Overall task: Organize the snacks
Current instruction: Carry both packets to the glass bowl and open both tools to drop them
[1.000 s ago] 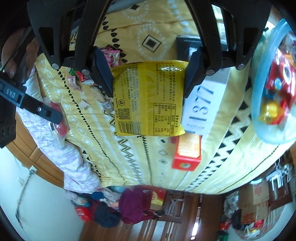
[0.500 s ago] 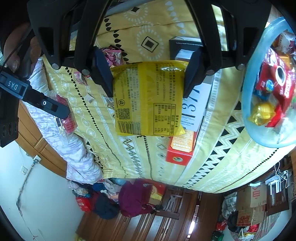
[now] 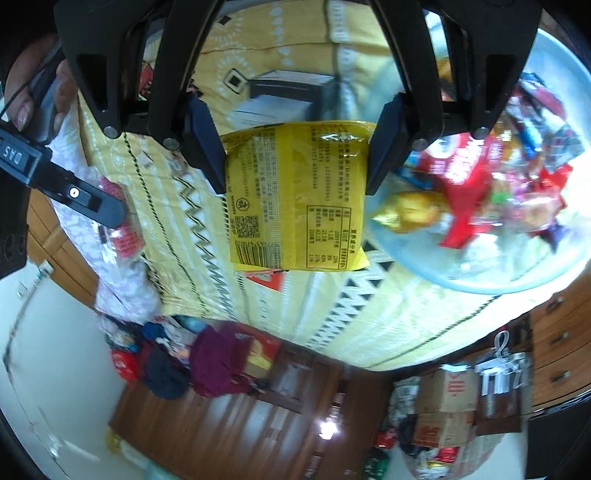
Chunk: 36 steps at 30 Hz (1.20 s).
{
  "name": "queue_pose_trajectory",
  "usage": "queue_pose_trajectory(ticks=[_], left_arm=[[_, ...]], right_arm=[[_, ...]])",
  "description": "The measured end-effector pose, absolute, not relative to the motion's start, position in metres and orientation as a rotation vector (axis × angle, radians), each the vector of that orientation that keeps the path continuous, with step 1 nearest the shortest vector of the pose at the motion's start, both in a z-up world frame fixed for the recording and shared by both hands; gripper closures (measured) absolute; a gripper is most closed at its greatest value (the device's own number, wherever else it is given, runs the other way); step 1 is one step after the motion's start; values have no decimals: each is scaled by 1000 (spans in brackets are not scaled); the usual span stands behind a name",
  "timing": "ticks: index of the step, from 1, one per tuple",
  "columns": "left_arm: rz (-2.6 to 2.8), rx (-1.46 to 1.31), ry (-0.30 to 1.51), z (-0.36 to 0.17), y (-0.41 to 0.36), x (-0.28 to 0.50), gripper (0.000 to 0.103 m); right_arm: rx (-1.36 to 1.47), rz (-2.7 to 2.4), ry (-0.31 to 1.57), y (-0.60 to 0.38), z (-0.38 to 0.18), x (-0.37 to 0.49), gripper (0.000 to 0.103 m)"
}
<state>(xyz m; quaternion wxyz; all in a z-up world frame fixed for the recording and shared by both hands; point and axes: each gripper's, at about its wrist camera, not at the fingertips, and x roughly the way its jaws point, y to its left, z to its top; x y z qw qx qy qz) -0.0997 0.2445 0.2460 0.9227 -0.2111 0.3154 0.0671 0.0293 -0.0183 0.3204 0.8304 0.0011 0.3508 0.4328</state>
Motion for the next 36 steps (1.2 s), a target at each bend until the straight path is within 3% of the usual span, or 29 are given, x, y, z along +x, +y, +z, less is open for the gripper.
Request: queue_pose_trajectory(ticks=[8, 15, 32, 36], left_arm=[[342, -540, 661, 229, 326, -137, 31], [417, -583, 679, 216, 348, -154, 31], [455, -620, 725, 200, 378, -166, 30], [526, -631, 710, 199, 385, -175, 15]], right_arm=[[-98, 1069, 743, 85, 313, 4, 39], [-166, 1159, 765, 150, 296, -21, 39], [-206, 1220, 818, 199, 280, -27, 37], [-223, 1237, 849, 214, 275, -26, 34]])
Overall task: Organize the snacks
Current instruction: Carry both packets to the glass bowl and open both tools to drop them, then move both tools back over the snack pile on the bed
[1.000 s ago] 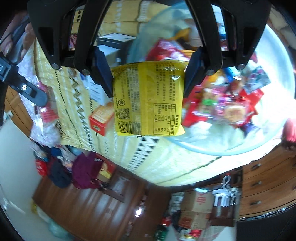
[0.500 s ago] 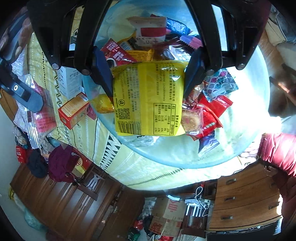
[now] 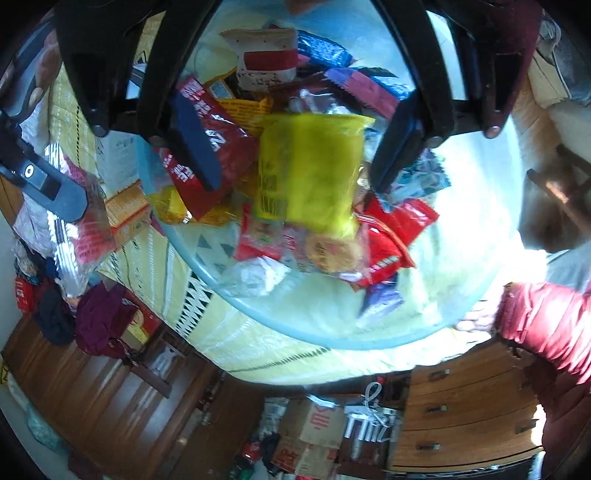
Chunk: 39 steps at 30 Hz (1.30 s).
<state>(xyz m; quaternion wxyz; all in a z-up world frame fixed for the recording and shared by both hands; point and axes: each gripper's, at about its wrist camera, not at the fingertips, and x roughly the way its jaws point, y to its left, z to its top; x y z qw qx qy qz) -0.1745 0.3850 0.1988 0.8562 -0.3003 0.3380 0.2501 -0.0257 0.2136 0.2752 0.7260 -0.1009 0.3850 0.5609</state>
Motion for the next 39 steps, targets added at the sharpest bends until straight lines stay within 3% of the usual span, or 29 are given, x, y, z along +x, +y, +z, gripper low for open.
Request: queue_pose_trajectory(ticks=[2, 5, 10, 17, 24, 28, 32, 39], left_arm=[[554, -634, 695, 200, 386, -181, 14], [573, -628, 675, 203, 385, -194, 14], [540, -579, 634, 204, 356, -223, 14], [490, -430, 604, 204, 292, -248, 14], [486, -436, 591, 210, 293, -247, 14], [477, -418, 580, 213, 282, -249, 14], [449, -350, 566, 219, 263, -244, 14], [382, -290, 561, 223, 232, -229, 14]], right_arm=[[-241, 1257, 861, 225, 272, -27, 25], [-220, 1267, 863, 231, 274, -28, 21], [-184, 1224, 855, 211, 278, -21, 20], [-472, 1232, 941, 231, 233, -52, 20], [-529, 1181, 903, 234, 224, -60, 20], [-364, 1155, 707, 192, 271, -64, 19], [-278, 1069, 537, 136, 300, -70, 0], [-178, 905, 641, 52, 278, -46, 0]])
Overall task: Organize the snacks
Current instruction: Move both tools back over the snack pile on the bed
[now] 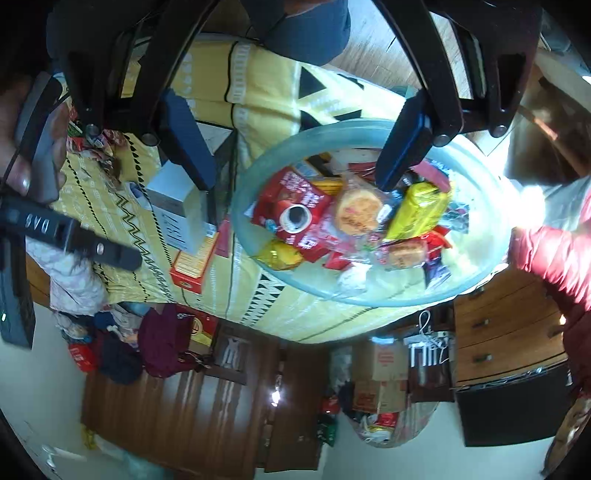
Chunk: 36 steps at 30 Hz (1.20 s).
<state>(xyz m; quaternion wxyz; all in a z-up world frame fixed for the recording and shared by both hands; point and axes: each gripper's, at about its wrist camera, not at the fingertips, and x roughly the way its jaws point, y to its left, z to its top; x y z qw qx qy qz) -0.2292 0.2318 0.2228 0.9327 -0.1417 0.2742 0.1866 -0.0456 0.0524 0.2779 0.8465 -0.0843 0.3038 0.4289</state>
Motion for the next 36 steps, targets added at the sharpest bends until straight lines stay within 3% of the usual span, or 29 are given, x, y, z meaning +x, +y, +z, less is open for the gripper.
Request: queue_pose_trajectory(ticks=[6, 18, 27, 36], left_arm=[[256, -213, 615, 218, 197, -210, 14], [-364, 49, 872, 145, 8, -123, 13], [-359, -95, 1039, 103, -2, -76, 13], [-298, -123, 1093, 88, 5, -73, 13]], right_arm=[[-123, 781, 766, -12, 239, -29, 0], [-32, 420, 830, -190, 213, -16, 0], [68, 253, 982, -299, 165, -13, 0], [91, 549, 1126, -252, 119, 39, 0]])
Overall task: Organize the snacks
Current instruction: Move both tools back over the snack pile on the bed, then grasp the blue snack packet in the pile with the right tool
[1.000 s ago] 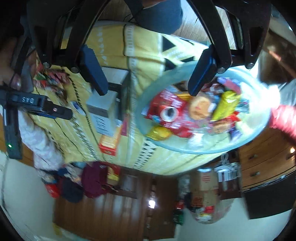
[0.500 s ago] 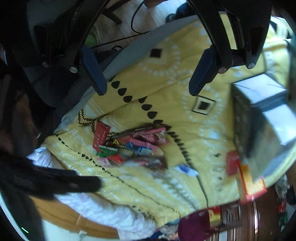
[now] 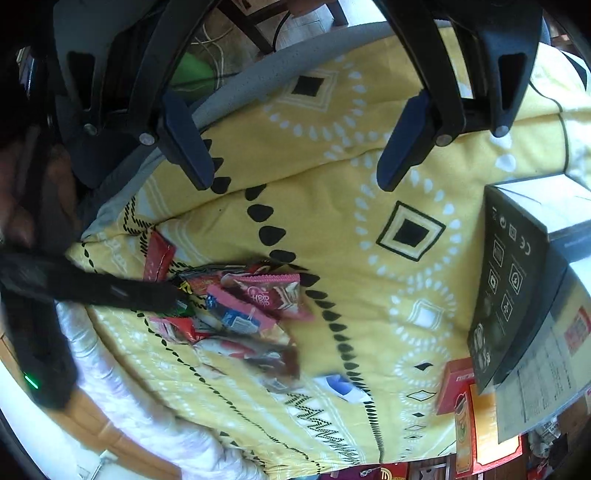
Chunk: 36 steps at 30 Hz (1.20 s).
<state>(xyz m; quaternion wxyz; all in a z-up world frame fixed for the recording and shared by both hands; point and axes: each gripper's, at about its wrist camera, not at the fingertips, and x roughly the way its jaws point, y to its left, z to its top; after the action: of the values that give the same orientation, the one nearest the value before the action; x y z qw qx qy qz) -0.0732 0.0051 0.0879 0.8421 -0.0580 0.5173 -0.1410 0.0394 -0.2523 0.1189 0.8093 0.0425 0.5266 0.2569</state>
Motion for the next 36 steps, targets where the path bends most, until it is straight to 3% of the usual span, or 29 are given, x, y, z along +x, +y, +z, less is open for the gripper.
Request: queue_pose_trajectory(ticks=[9, 25, 27, 29, 36], left_arm=[[-281, -85, 1076, 97, 10, -83, 13], [-255, -92, 1062, 103, 21, -93, 13], [-247, -97, 1059, 104, 24, -94, 13], [-242, -116, 1065, 102, 28, -94, 13], [-281, -111, 1092, 93, 12, -89, 13]], right_arm=[[99, 545, 1213, -223, 73, 89, 1], [2, 542, 1220, -207, 64, 90, 0], [6, 541, 1207, -207, 66, 89, 5], [26, 573, 1195, -207, 74, 88, 37], [103, 567, 1035, -243, 131, 63, 39]])
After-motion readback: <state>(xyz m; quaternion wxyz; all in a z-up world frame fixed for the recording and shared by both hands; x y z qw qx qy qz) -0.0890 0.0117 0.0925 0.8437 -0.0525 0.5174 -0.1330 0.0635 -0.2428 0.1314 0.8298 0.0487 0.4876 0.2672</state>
